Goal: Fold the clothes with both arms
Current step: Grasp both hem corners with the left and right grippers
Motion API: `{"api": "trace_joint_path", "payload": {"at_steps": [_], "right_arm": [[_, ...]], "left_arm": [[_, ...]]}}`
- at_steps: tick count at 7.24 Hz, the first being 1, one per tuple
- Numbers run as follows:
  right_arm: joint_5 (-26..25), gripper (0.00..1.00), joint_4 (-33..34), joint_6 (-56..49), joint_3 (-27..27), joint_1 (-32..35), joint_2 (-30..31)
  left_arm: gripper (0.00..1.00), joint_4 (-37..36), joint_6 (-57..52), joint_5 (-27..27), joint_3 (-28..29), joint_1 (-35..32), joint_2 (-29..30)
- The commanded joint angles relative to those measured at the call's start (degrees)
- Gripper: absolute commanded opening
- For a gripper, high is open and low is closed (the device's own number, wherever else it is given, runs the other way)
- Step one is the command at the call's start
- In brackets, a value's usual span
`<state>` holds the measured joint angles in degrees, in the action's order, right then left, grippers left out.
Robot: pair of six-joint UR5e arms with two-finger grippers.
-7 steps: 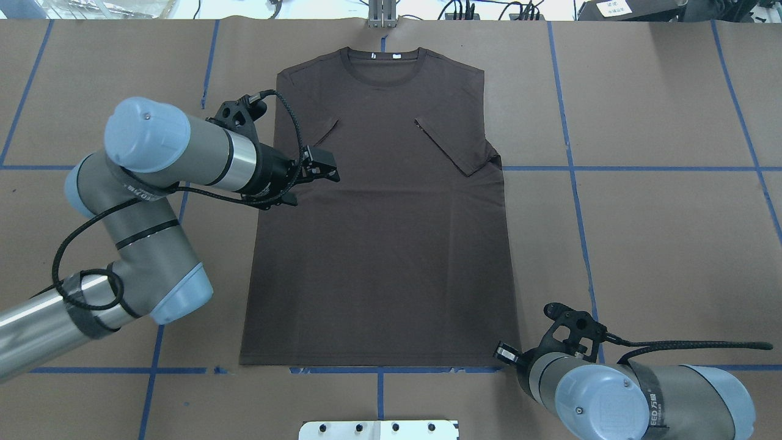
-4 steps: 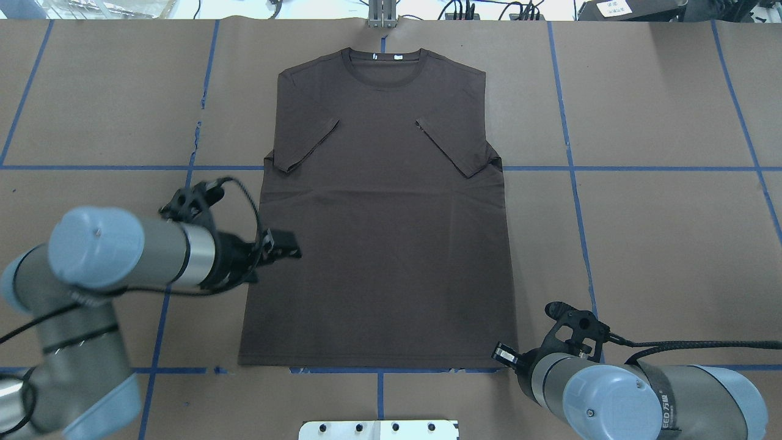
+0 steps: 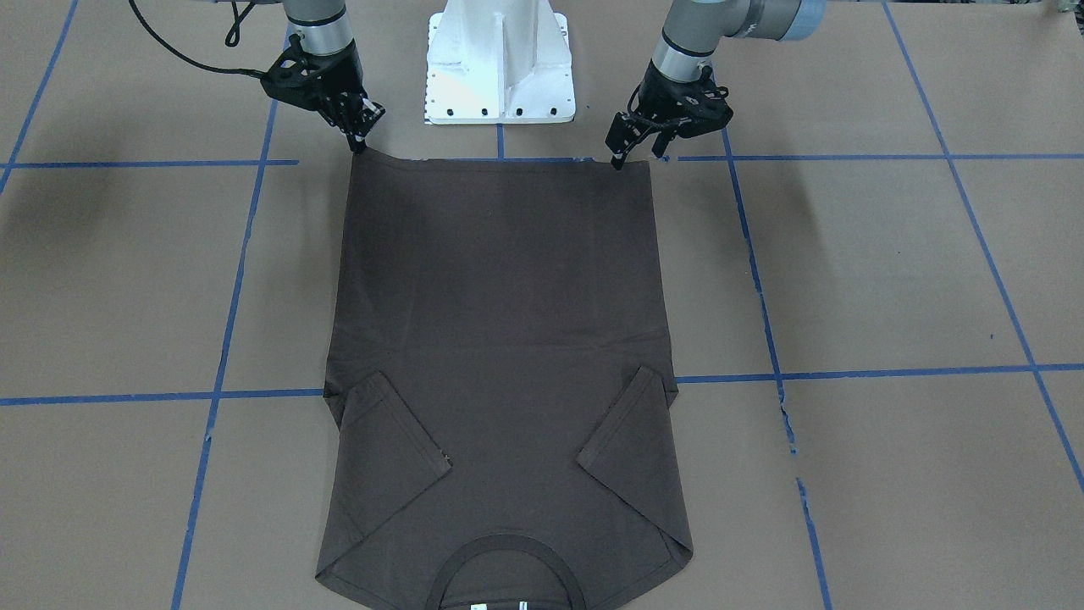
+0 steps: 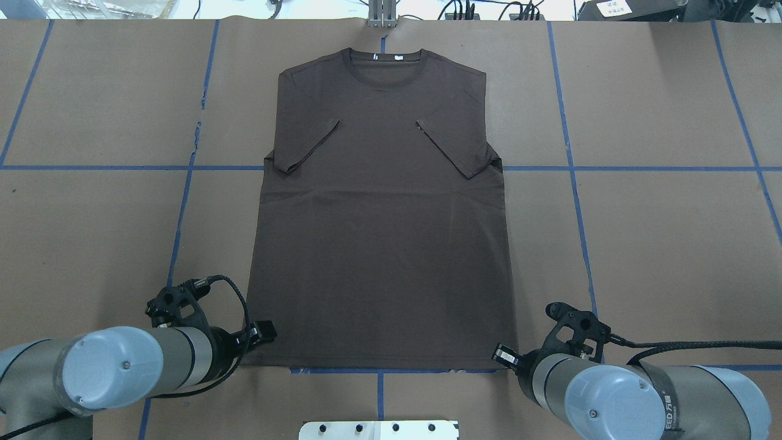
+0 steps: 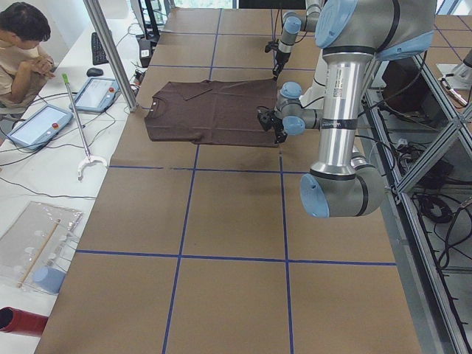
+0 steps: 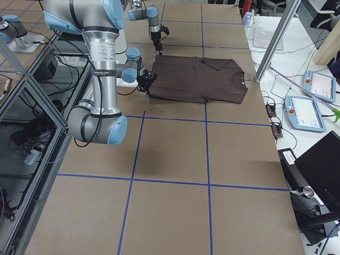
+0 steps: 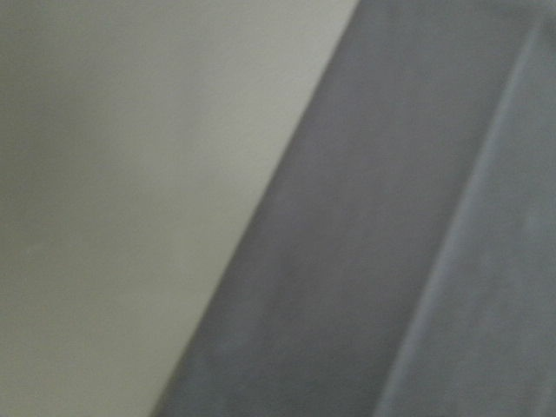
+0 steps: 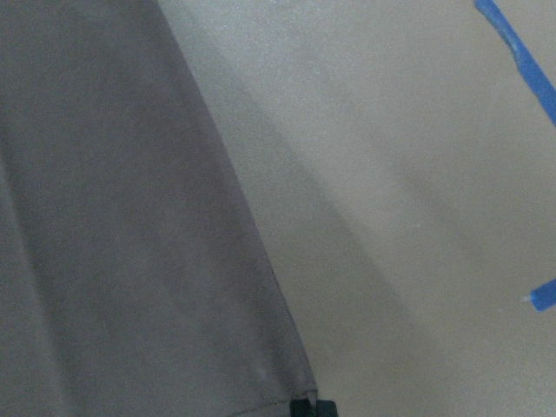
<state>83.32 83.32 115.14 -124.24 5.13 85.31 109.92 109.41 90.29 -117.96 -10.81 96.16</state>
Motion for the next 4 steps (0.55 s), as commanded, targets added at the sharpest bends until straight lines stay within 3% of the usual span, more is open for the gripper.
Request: {"api": "trace_joint_path", "payload": {"at_steps": [1, 4], "right_arm": [[0.0, 0.00, 0.0, 0.0, 0.0, 0.0, 0.0], [0.0, 0.00, 0.0, 0.0, 0.0, 0.0, 0.0]], "left_arm": [[0.89, -3.2, 0.3, -0.9, 0.5, 1.3, 0.0], [0.79, -3.9, -0.1, -0.9, 1.4, 1.6, 0.5]]}}
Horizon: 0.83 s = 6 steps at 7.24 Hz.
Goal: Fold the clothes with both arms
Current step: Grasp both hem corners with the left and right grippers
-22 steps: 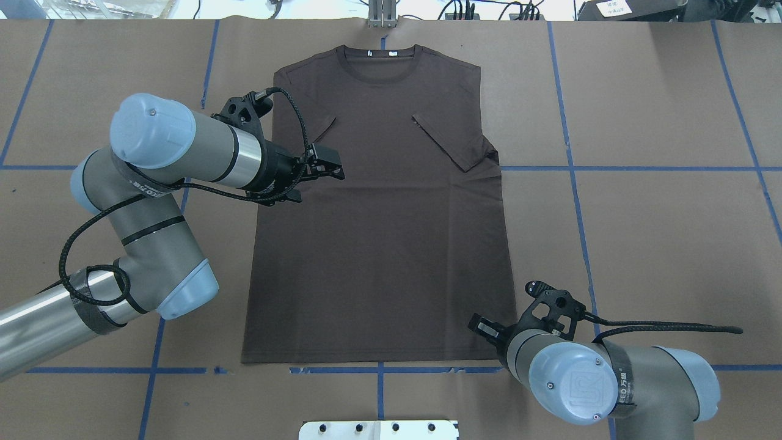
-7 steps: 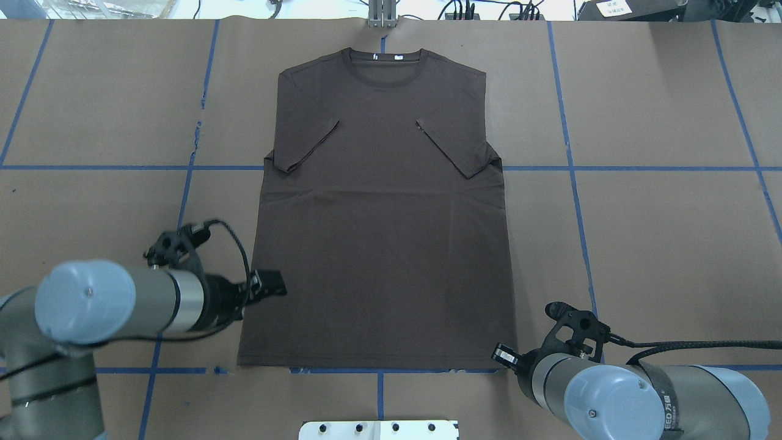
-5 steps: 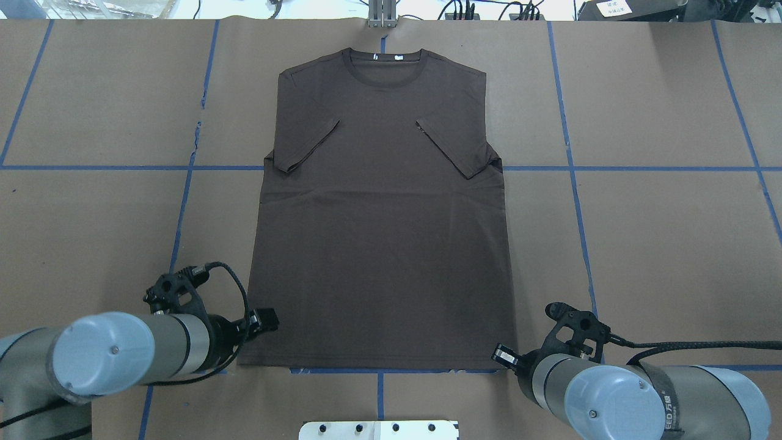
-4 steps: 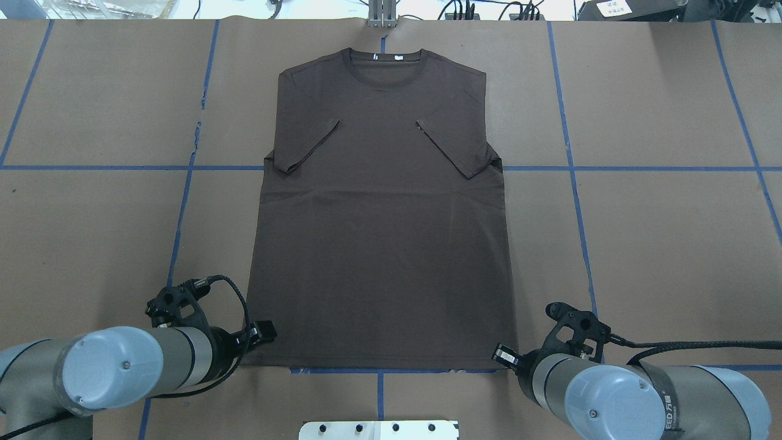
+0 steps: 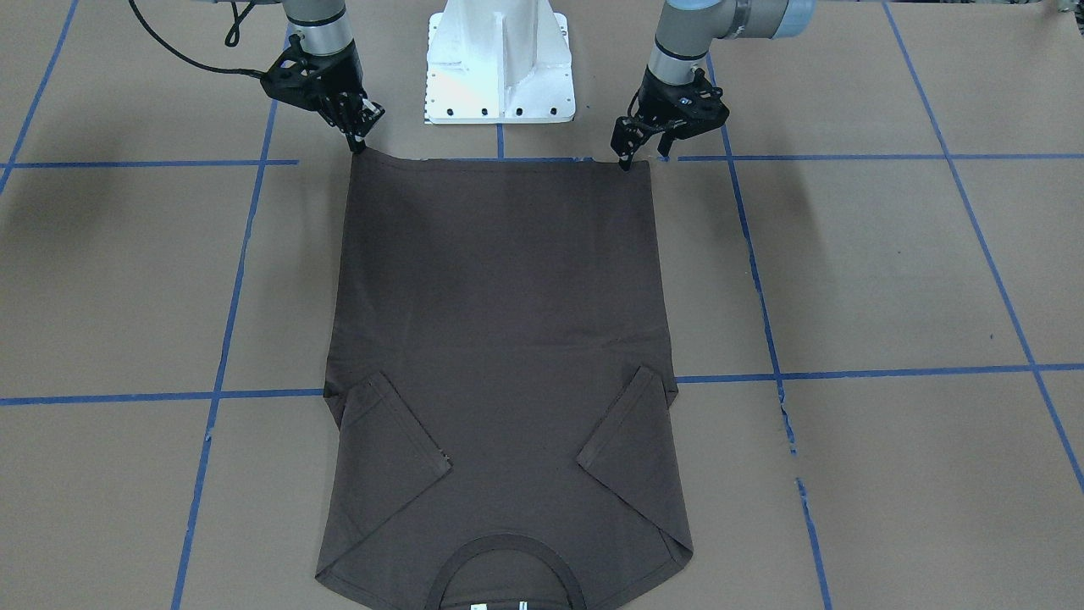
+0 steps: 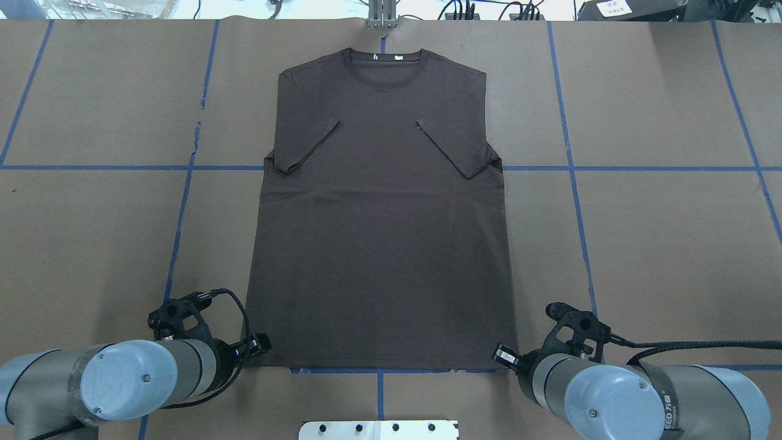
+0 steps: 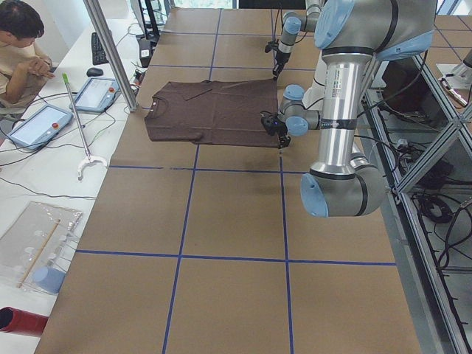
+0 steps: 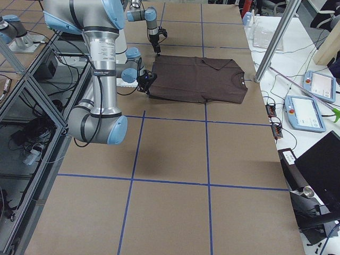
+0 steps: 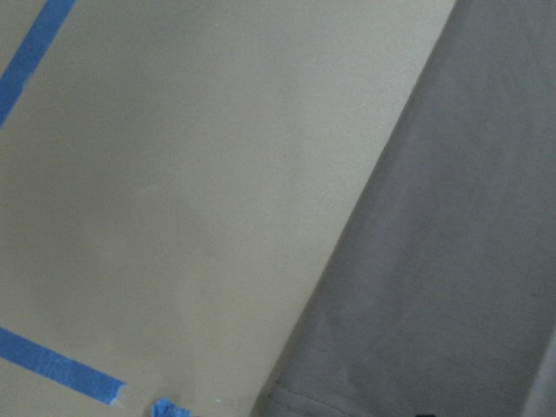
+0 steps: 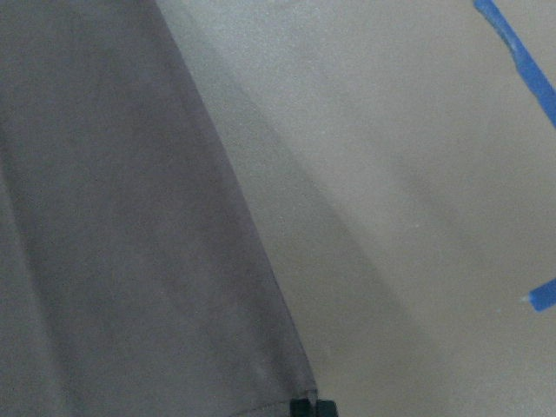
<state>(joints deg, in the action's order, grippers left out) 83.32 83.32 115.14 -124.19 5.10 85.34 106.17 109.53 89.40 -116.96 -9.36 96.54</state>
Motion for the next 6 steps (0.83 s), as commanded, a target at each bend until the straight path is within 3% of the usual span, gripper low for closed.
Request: {"api": "trace_joint_path", "payload": {"at_steps": [1, 2, 4, 5, 6], "right_arm": [[0.0, 0.00, 0.0, 0.0, 0.0, 0.0, 0.0], [0.0, 0.00, 0.0, 0.0, 0.0, 0.0, 0.0], [0.0, 0.00, 0.0, 0.0, 0.0, 0.0, 0.2], [0.0, 0.00, 0.0, 0.0, 0.0, 0.0, 0.3], [0.0, 0.00, 0.0, 0.0, -0.1, 0.1, 0.3]], "left_arm": [[0.76, -0.2, -0.2, 0.0, 0.6, 0.1, 0.2], [0.74, -0.2, -0.3, 0.0, 0.6, 0.2, 0.1], [0.52, -0.2, 0.1, 0.0, 0.6, 0.2, 0.1], [0.31, -0.2, 0.2, 0.2, 0.6, 0.3, 0.2], [0.00, -0.3, 0.2, 0.2, 0.6, 0.2, 0.9]]}}
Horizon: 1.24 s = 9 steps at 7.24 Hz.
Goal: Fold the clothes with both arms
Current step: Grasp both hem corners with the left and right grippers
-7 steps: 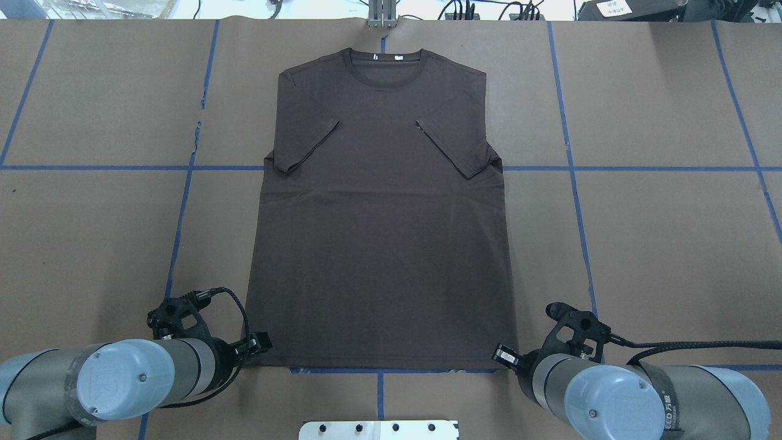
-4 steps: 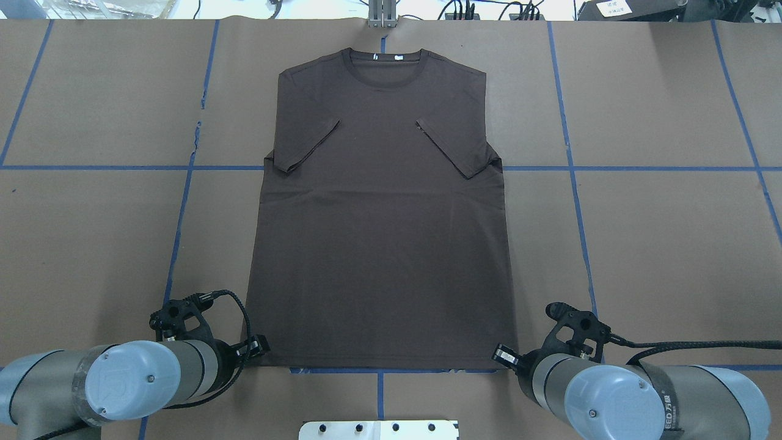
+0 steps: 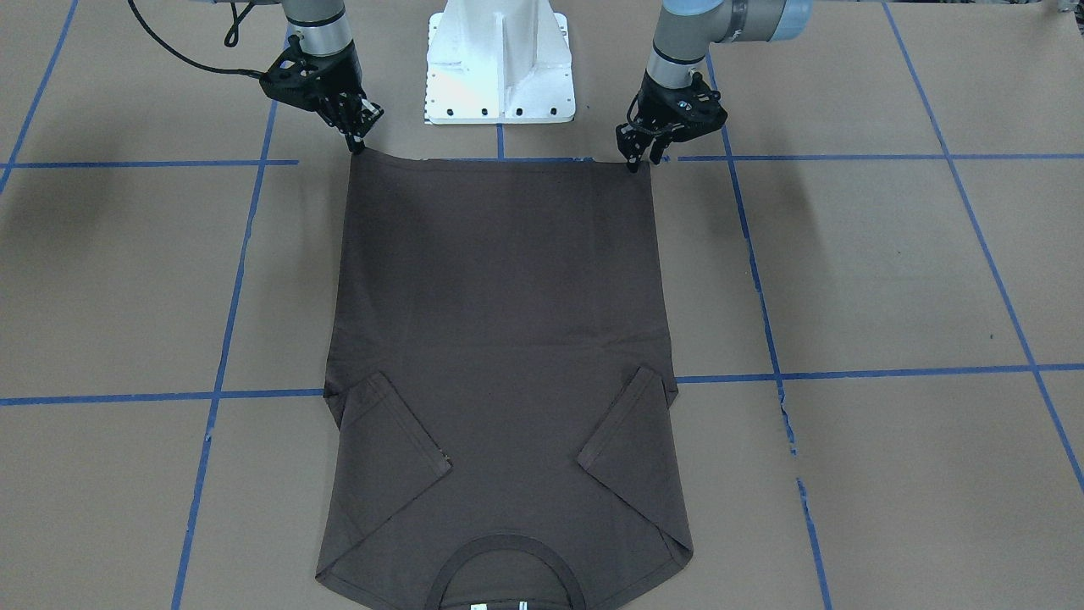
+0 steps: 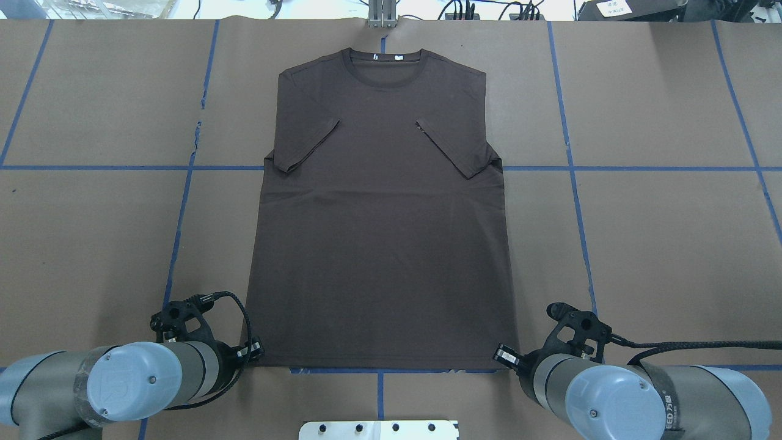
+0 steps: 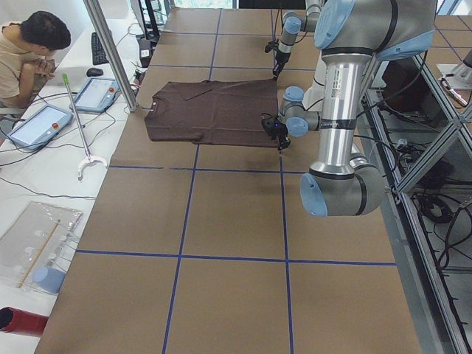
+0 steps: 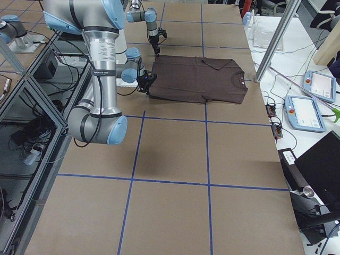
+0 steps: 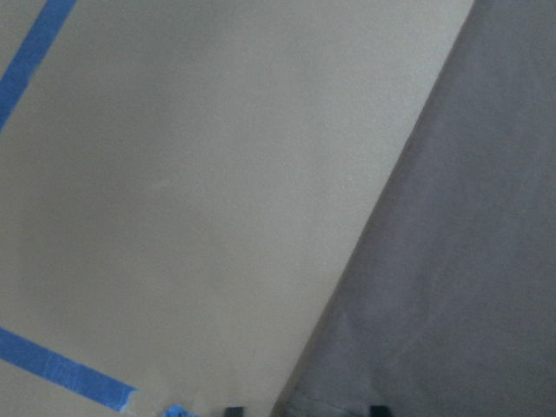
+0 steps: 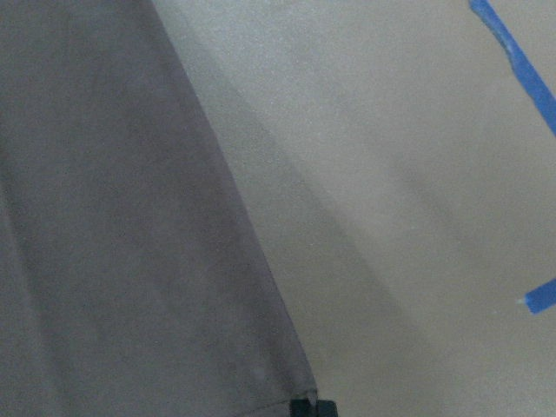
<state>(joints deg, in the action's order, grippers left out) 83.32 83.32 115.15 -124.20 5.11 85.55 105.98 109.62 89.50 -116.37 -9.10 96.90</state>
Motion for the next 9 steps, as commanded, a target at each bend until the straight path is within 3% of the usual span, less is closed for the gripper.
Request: {"api": "trace_joint_path", "payload": {"at_steps": [1, 3, 4, 5, 7, 9], "right_arm": [[0.0, 0.00, 0.0, 0.0, -0.1, 0.1, 0.1], [0.1, 0.00, 0.0, 0.0, -0.3, 0.1, 0.1], [0.2, 0.00, 0.0, 0.0, -1.2, 0.1, 0.1], [1.7, 0.00, 0.1, 0.1, -4.5, -0.5, 1.8], [3.7, 0.00, -0.1, 0.1, -13.2, -3.2, 9.8], [3.3, 0.00, -0.1, 0.2, -13.4, 0.7, 8.8]], "left_arm": [[0.00, 0.0, 0.0, 0.2, 0.0, 0.0, 0.7], [0.00, -0.2, 0.0, 0.4, -1.1, 0.0, 1.5], [0.00, -2.4, 0.1, 0.3, -5.2, -0.2, 1.1], [0.00, -7.7, 0.9, 0.5, -10.8, 0.0, 1.0], [0.00, -11.2, 8.5, 1.1, -17.6, 7.1, 1.1], [0.00, -12.4, 4.9, 1.2, -18.4, 3.6, 3.3]]}}
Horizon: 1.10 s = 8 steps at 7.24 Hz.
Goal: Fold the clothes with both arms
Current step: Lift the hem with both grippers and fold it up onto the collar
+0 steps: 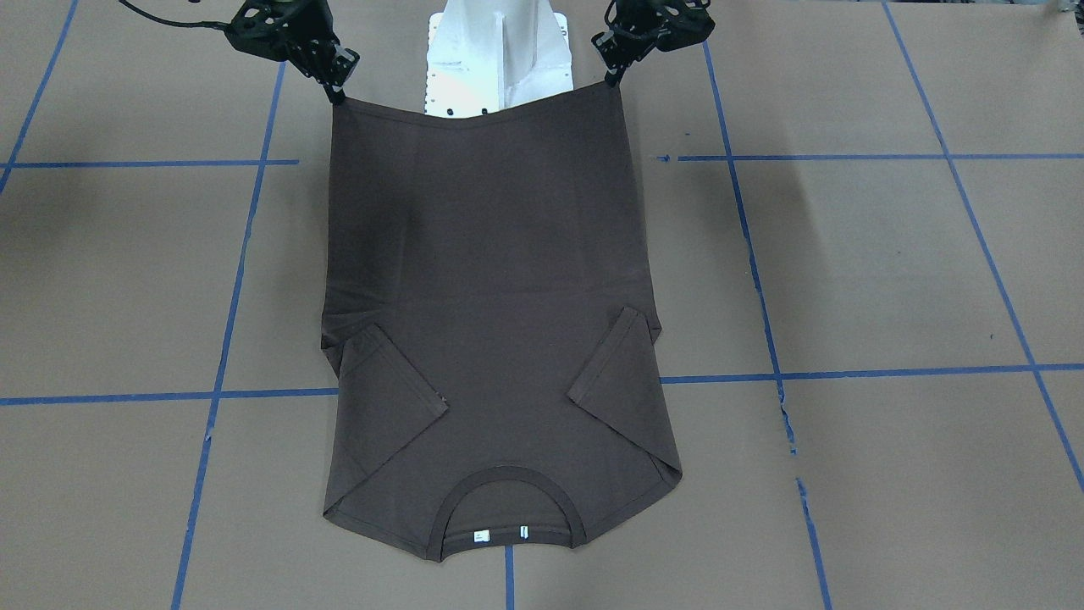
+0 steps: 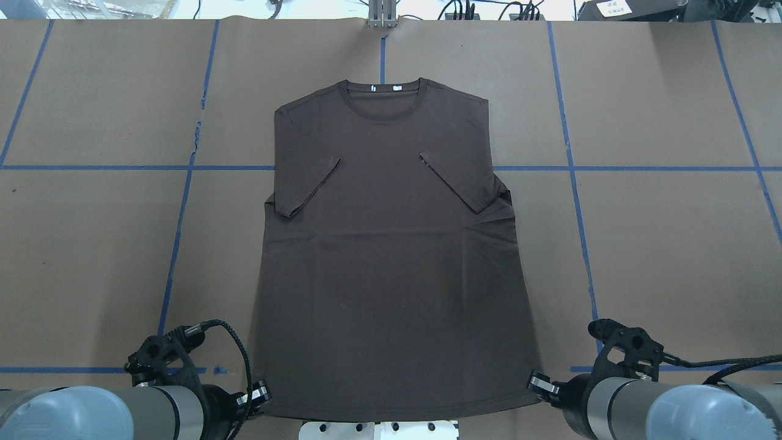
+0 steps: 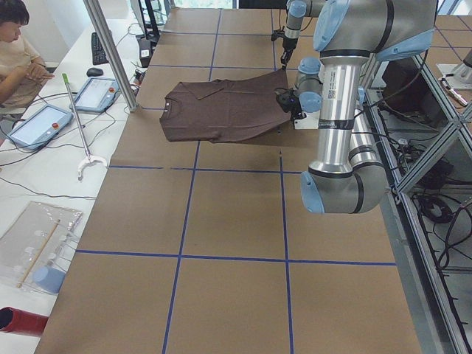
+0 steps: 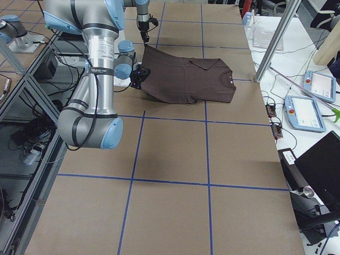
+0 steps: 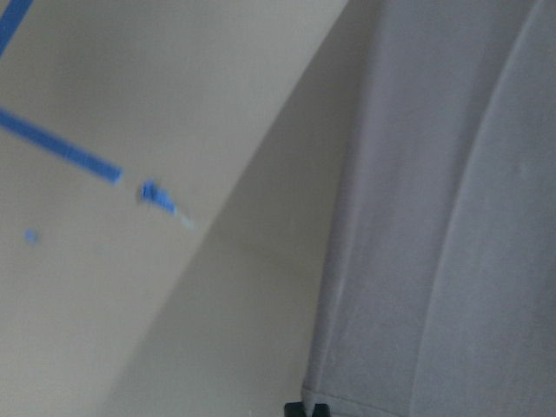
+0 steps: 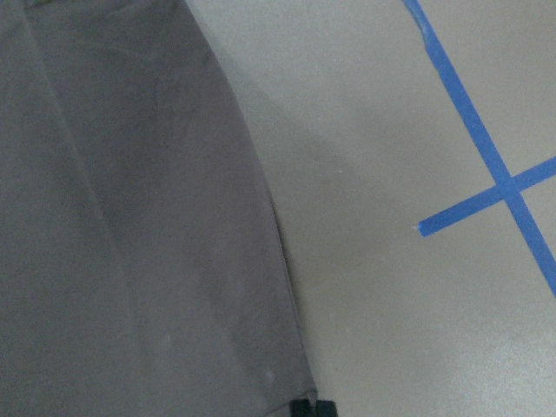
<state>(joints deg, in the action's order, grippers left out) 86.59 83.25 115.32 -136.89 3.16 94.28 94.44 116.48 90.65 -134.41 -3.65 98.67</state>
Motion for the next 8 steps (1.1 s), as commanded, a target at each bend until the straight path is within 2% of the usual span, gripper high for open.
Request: {"api": "trace_joint_path", "payload": {"at_steps": [1, 2, 4, 5, 6, 8], "right_arm": [[0.7, 0.00, 0.1, -1.0, 1.3, 8.0, -4.8], [2.3, 0.00, 0.1, -5.5, 7.6, 14.4, -10.5], [13.7, 0.00, 0.0, -17.4, 23.3, 29.6, -23.6], [16.7, 0.00, 0.0, -23.1, 30.5, 34.9, -29.2], [17.6, 0.00, -0.3, -25.3, 38.4, 38.7, -33.9], [17.7, 0.00, -0.6, -27.2, 53.4, 41.1, -43.4]], "left_arm": [[0.00, -0.8, -8.6, 0.1, 2.5, -7.4, 5.4], [0.00, -1.2, -11.9, 0.1, 6.7, -12.2, 9.5], [0.00, -0.6, -22.6, 0.5, 14.0, -22.3, 14.4], [0.00, -0.1, -27.3, 0.5, 19.8, -27.4, 17.4], [0.00, 2.4, -30.0, 0.8, 25.6, -31.2, 19.6], [0.00, 9.0, -31.6, 0.8, 34.2, -35.4, 21.5]]}}
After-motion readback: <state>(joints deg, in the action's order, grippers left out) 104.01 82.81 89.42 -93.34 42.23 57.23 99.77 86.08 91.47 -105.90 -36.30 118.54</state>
